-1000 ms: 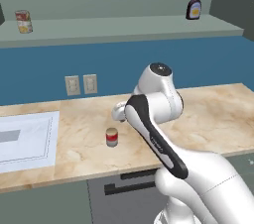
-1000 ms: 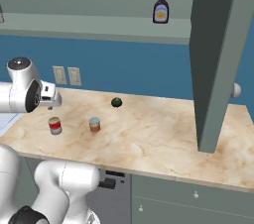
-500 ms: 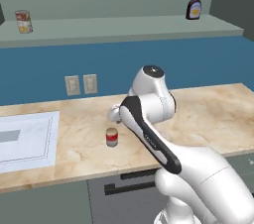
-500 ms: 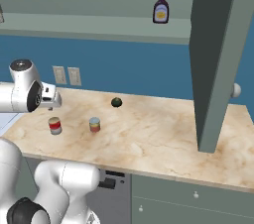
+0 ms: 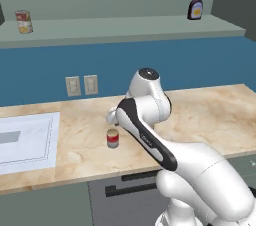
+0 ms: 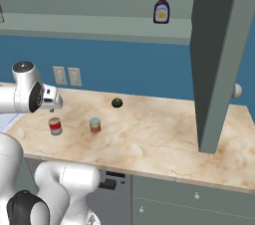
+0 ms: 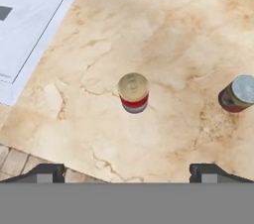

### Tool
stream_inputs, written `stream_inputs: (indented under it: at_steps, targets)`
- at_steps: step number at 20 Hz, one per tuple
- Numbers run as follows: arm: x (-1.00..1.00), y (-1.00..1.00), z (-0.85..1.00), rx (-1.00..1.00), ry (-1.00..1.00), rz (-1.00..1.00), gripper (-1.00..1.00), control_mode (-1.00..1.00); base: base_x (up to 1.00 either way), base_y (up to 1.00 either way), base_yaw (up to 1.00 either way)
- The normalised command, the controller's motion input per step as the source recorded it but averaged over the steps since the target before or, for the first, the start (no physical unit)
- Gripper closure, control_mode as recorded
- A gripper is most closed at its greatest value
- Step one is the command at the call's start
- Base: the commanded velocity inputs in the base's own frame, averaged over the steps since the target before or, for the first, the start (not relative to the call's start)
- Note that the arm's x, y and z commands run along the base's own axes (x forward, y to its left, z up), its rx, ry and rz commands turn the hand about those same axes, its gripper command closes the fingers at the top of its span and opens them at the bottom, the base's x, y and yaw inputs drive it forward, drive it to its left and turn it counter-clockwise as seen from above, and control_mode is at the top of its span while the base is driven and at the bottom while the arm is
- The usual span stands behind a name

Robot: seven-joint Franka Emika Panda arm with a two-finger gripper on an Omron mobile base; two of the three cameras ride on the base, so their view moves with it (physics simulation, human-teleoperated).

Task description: Pick the cans from the counter and place them in their designated side in the cabinet.

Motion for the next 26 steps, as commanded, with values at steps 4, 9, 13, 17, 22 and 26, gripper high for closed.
stream_inputs:
  at_steps: [4, 9, 13, 17, 22, 26]
  targets:
    - [0.09, 0.02, -0.15, -0.04, 0.0, 0.0, -1.0, -1.0, 0.0, 0.0, 0.0]
    - [0.11, 0.03, -0.14, -0.03, 0.0, 0.0, -1.0, -1.0, 0.0, 0.0, 0.0]
    - [0.13, 0.05, -0.15, -0.01, 0.0, 0.0, -1.0, -1.0, 0.0, 0.0, 0.0]
    - [0.13, 0.05, -0.14, 0.0, 0.0, 0.0, -1.0, -1.0, 0.0, 0.0, 0.0]
    - [0.12, 0.04, -0.14, 0.0, 0.0, 0.0, -1.0, -1.0, 0.0, 0.0, 0.0]
    - [0.12, 0.04, -0.15, 0.0, 0.0, 0.0, -1.0, -1.0, 0.0, 0.0, 0.0]
